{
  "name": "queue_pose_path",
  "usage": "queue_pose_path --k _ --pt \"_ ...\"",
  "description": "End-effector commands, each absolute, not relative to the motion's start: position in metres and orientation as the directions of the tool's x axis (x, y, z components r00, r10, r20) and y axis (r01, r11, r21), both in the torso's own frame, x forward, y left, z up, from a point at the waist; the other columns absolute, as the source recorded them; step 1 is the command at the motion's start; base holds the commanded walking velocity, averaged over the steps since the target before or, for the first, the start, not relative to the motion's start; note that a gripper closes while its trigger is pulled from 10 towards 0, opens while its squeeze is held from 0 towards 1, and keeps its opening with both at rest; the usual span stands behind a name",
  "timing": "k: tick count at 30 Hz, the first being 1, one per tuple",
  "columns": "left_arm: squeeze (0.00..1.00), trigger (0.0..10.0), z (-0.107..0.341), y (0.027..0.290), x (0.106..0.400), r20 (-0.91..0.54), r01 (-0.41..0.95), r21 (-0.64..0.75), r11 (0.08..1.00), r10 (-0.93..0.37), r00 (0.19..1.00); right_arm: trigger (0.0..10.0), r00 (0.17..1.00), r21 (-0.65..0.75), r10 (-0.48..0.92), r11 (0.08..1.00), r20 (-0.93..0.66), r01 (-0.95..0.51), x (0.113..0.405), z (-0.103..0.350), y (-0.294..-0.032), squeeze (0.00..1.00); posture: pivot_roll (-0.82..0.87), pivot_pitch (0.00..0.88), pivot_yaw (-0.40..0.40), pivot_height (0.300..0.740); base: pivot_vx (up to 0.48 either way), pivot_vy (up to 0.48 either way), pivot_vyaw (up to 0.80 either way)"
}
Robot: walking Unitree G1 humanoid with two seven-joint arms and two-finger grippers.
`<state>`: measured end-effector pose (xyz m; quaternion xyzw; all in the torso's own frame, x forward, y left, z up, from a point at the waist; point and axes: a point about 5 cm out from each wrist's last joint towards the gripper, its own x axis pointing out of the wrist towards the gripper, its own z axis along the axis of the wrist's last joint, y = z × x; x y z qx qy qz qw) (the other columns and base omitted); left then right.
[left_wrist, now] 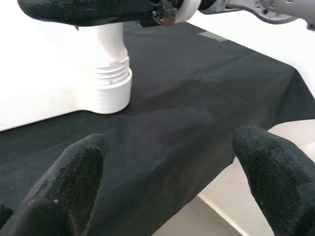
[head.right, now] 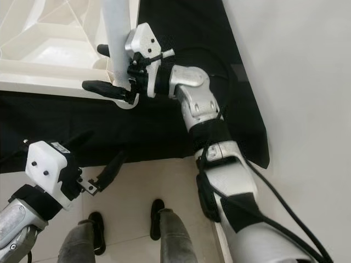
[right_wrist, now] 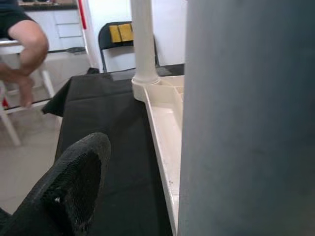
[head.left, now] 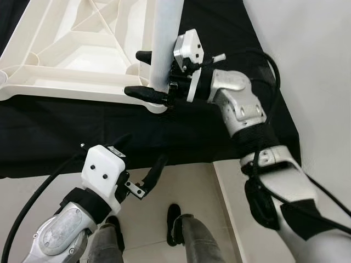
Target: Building children table
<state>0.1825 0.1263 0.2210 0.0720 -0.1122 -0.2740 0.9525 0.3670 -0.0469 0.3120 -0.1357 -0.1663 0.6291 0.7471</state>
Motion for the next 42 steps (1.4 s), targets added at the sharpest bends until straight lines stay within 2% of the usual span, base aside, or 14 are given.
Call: queue_pose_path --k 1,13,16,18,20,21,22,27,33,34,37,38,41,42 --pt "0.00 10.0 0.221 0.125 0.177 0.175 0.508 0.199 0.838 -0.540 0.823 0.0 0.083 -0.405 0.996 0.088 0.028 -0.910 0.368 0.306 -0.040 0.00 0.17 0.367 -0.163 0.740 0.000 0.000 0.00" --pt "0.00 10.0 0.220 0.126 0.176 0.171 0.504 0.199 0.840 -0.536 0.827 0.0 0.150 -0.384 0.989 0.144 0.013 -0.912 0.378 0.303 -0.049 0.00 0.15 0.367 -0.157 0.740 0.000 0.000 0.00" --pt "0.00 10.0 0.220 0.125 0.176 0.171 0.508 0.193 0.839 -0.539 0.825 0.0 0.416 -0.362 0.909 0.395 0.022 -0.844 0.391 0.282 -0.083 0.00 0.13 0.371 -0.158 0.740 0.000 0.000 0.00" --pt "0.00 10.0 0.220 0.125 0.176 0.171 0.508 0.193 0.839 -0.539 0.825 0.0 0.416 -0.362 0.909 0.395 0.022 -0.844 0.391 0.282 -0.083 0.00 0.13 0.371 -0.158 0.740 0.000 0.000 0.00" --pt "0.00 10.0 0.219 0.127 0.176 0.168 0.509 0.188 0.840 -0.538 0.826 0.0 0.751 -0.227 0.660 0.734 0.020 -0.640 0.393 0.246 -0.106 0.00 0.10 0.370 -0.165 0.740 0.000 0.000 0.00" --pt "0.00 10.0 0.219 0.127 0.176 0.168 0.509 0.188 0.840 -0.538 0.826 0.0 0.751 -0.227 0.660 0.734 0.020 -0.640 0.393 0.246 -0.106 0.00 0.10 0.370 -0.165 0.740 0.000 0.000 0.00" --pt "0.00 10.0 0.218 0.128 0.175 0.166 0.510 0.186 0.840 -0.538 0.826 0.0 0.898 -0.158 0.439 0.889 0.029 -0.429 0.380 0.225 -0.115 0.00 0.10 0.368 -0.164 0.740 0.000 0.000 0.00" --pt "0.00 10.0 0.218 0.127 0.178 0.166 0.517 0.183 0.836 -0.544 0.822 0.0 0.940 -0.029 0.339 0.940 -0.033 -0.340 0.321 0.187 -0.092 0.00 0.09 0.357 -0.141 0.740 0.000 0.000 0.00" --pt "0.00 10.0 0.218 0.124 0.180 0.173 0.522 0.178 0.834 -0.549 0.818 0.0 0.913 -0.053 0.409 0.911 -0.009 -0.409 0.331 0.191 -0.073 0.00 0.11 0.363 -0.150 0.740 0.000 0.000 0.00" --pt "0.00 10.0 0.219 0.125 0.179 0.174 0.519 0.181 0.835 -0.547 0.819 9.3 0.907 -0.066 0.420 0.905 -0.017 -0.420 0.335 0.191 -0.071 0.00 0.11 0.364 -0.149 0.740 0.000 0.000 0.00" --pt "0.00 10.0 0.219 0.127 0.179 0.175 0.511 0.187 0.839 -0.541 0.823 10.0 0.881 -0.094 0.474 0.876 -0.011 -0.473 0.337 0.196 -0.066 0.00 0.12 0.362 -0.146 0.740 0.000 0.000 0.00" --pt "0.00 10.0 0.219 0.128 0.180 0.175 0.509 0.189 0.840 -0.539 0.824 10.0 0.865 -0.091 0.502 0.861 0.003 -0.500 0.338 0.202 -0.066 1.00 0.11 0.361 -0.146 0.740 0.000 0.000 0.00" --pt "0.00 10.0 0.220 0.127 0.181 0.177 0.511 0.191 0.838 -0.542 0.822 10.0 0.829 -0.093 0.553 0.833 0.088 -0.546 0.344 0.228 -0.071 1.00 0.12 0.361 -0.143 0.740 0.000 0.000 0.00" --pt "0.00 10.0 0.220 0.127 0.181 0.178 0.512 0.191 0.837 -0.543 0.821 10.0 0.800 -0.101 0.589 0.808 0.110 -0.581 0.345 0.236 -0.072 0.83 0.12 0.361 -0.143 0.740 0.000 0.000 0.00"
